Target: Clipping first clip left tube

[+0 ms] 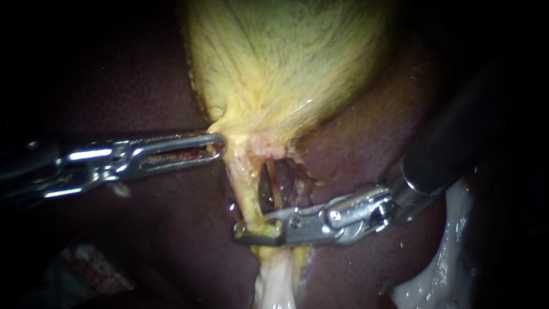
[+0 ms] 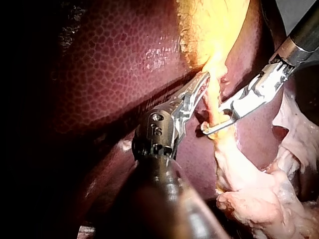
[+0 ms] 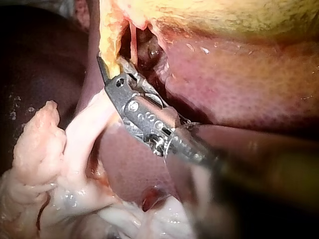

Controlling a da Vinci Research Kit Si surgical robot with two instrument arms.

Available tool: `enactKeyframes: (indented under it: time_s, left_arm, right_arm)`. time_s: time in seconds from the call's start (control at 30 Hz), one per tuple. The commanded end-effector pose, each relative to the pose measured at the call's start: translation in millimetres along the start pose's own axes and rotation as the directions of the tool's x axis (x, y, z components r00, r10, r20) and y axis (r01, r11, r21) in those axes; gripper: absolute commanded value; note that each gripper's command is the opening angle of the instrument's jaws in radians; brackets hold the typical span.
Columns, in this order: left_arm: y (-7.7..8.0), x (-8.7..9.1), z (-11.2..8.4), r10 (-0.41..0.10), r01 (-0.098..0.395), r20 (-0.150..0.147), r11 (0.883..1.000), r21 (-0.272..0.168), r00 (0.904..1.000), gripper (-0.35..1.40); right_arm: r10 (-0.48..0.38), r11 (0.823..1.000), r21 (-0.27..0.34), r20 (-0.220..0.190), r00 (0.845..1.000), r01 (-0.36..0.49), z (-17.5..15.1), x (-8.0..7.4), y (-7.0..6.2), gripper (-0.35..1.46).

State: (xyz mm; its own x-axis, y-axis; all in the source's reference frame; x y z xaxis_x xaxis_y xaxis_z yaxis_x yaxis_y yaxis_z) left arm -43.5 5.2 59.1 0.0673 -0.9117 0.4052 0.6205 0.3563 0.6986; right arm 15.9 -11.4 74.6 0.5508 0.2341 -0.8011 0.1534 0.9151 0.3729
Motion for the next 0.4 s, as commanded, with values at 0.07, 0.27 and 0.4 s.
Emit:
enactKeyframes:
  time_s: [0.07, 0.27, 0.4]
  left_arm:
    - [0.1, 0.0, 0.1, 0.001, -0.001, -0.001, 1.0, 0.002, 1.0, -0.35]
    - [0.5, 0.0, 0.3, 0.001, -0.001, -0.001, 1.0, 0.003, 1.0, -0.35]
    - [0.7, -0.1, 0.4, 0.001, -0.001, -0.001, 1.0, 0.004, 1.0, -0.35]
  right_arm:
    - [-0.001, 1.0, 0.0, 0.0, 1.0, 0.001, 0.3, -0.2, -0.2, -0.35]
    - [-0.003, 1.0, 0.001, 0.007, 1.0, 0.003, 0.4, -0.3, -0.3, -0.35]
    - [-0.003, 1.0, 0.001, 0.007, 1.0, 0.003, 0.4, -0.4, -0.3, -0.35]
